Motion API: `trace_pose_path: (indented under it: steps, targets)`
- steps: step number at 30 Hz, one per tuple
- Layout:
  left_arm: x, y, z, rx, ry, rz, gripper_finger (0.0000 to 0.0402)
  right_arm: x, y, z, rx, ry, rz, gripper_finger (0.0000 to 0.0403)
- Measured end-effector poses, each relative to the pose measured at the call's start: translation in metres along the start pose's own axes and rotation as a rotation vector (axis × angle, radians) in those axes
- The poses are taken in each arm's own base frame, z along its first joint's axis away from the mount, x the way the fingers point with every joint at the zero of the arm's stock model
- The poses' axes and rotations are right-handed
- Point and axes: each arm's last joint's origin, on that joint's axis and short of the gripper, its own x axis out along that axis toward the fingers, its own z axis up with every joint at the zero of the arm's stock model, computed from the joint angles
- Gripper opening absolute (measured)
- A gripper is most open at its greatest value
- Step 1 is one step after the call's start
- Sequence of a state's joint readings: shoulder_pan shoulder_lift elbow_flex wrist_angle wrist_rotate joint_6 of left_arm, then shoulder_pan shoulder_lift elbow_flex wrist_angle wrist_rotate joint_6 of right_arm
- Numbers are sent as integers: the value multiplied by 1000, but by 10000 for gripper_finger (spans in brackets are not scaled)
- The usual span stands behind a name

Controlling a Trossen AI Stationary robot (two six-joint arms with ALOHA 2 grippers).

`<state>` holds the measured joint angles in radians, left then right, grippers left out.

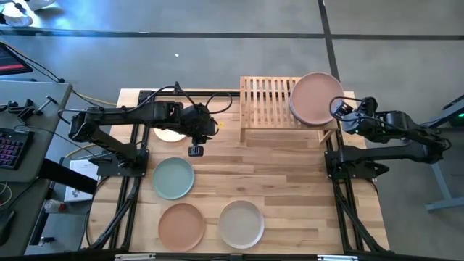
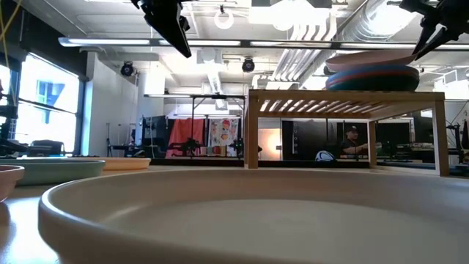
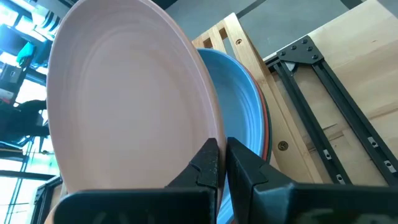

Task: Place and stack plates onto a shelf
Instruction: Stack the pink plate on top of the blue plate on the shelf, then put the white plate on the shelf

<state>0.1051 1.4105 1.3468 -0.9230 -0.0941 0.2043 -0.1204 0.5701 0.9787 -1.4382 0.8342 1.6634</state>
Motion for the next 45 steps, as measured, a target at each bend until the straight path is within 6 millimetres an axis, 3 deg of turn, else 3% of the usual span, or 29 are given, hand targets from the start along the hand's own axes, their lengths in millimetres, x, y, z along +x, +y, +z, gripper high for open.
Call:
trace_pose_path:
  steps: [6,17,31,39,45]
  targets:
    - [0,0,0,9,0,0,92,0,0,0,-22,-2,0,11]
    - [0,0,0,9,0,0,92,0,1,0,-25,-30,1,79]
    - [0,0,0,7,0,-1,92,-20,9,21,-56,34,85,85]
    - [0,0,0,-23,0,-2,92,-22,10,14,-182,273,117,85]
    - [0,0,0,-100,1,-2,92,-24,29,7,-294,444,306,85]
